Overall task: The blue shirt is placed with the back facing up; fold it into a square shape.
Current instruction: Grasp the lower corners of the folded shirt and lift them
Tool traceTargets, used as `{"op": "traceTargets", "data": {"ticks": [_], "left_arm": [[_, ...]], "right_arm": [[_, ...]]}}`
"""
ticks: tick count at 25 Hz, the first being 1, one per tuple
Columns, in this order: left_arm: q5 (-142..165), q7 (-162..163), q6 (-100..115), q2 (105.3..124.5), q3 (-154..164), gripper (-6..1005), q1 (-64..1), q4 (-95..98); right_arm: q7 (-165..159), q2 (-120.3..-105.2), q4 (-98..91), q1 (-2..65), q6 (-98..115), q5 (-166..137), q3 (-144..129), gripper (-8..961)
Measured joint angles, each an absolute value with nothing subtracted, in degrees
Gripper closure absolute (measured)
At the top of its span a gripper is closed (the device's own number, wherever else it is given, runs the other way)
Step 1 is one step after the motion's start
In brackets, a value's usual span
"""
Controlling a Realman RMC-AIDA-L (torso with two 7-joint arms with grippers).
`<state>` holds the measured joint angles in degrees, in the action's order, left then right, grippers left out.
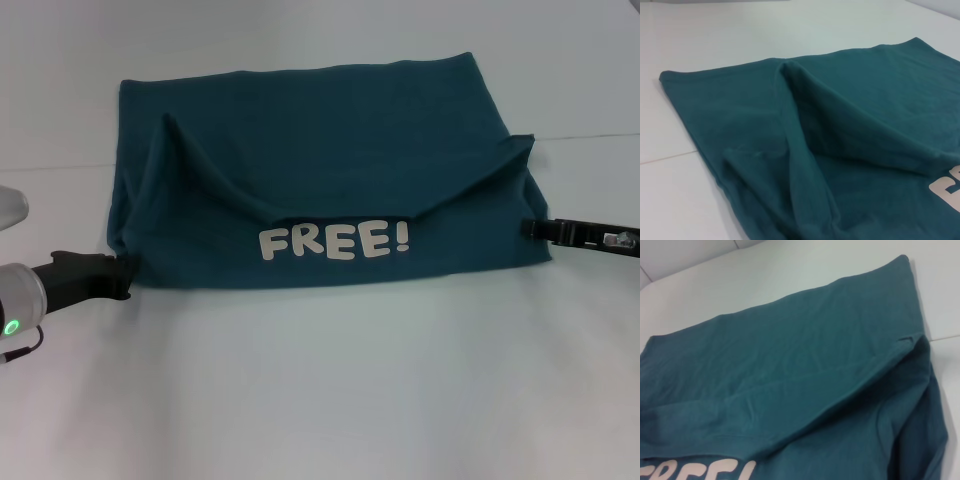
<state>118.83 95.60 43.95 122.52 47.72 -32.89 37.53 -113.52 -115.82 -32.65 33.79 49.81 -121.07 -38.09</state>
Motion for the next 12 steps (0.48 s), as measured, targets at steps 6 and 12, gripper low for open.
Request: {"op": "traceTargets", "data": {"ticks": [6,12], "left_arm": [[119.6,95.6,43.9,122.52,47.7,987,-33.0,37.5],[119.7,95.6,43.9,122.52,47.7,986,-33.1,37.5]], "right_arm": [[-113.6,-115.82,-32.4,33.8,48.7,-121.1,-38.4,487],[-113.6,-115.82,-30.1,35.0,46.9,-121.1,-39.9,492]]}}
